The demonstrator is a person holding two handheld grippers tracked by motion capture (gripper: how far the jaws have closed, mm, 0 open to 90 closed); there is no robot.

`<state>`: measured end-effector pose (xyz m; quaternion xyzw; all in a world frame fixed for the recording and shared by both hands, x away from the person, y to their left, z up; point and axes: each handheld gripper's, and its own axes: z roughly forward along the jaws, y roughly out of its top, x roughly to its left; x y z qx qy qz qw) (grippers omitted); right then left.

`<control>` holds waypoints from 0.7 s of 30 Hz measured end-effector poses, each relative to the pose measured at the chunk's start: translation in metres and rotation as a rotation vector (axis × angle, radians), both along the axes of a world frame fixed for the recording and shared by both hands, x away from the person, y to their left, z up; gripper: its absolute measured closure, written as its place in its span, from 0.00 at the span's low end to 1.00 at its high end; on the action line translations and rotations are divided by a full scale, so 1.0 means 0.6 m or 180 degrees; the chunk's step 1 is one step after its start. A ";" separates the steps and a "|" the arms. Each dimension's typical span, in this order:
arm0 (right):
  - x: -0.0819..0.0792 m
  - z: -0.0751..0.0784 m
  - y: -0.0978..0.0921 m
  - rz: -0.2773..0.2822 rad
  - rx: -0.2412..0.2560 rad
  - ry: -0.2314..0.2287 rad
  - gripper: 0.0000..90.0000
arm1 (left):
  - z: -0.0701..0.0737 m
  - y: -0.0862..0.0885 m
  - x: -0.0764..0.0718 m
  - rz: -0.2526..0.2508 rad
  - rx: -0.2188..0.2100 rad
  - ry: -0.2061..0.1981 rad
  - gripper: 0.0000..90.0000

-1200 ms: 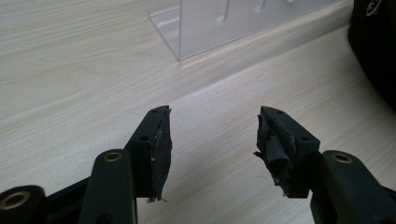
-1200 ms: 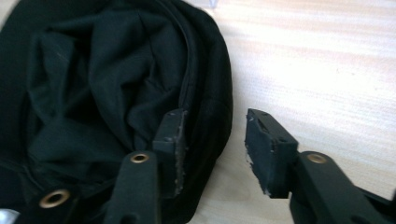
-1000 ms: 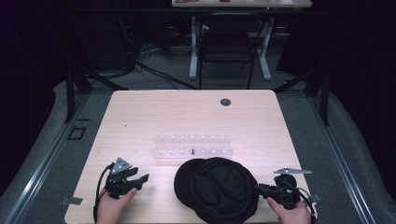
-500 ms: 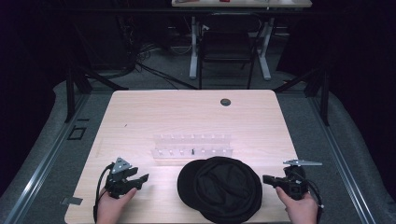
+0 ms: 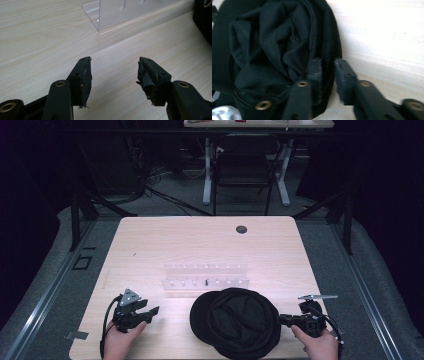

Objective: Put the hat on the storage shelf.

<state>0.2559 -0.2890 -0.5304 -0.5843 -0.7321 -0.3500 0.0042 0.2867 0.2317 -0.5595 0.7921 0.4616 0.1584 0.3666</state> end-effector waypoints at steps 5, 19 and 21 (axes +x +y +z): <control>0.009 0.002 -0.001 0.0051 -0.0010 0.0052 0.98 | 0.000 0.001 0.001 0.0005 0.0013 -0.0010 0.50; 0.062 0.041 -0.045 -0.0071 -0.0352 0.0185 0.98 | -0.002 -0.001 0.001 0.0007 0.0037 0.0008 0.50; 0.075 0.046 -0.043 -0.0063 -0.0491 0.0264 0.98 | -0.003 -0.002 0.001 0.0019 0.0040 0.0004 0.50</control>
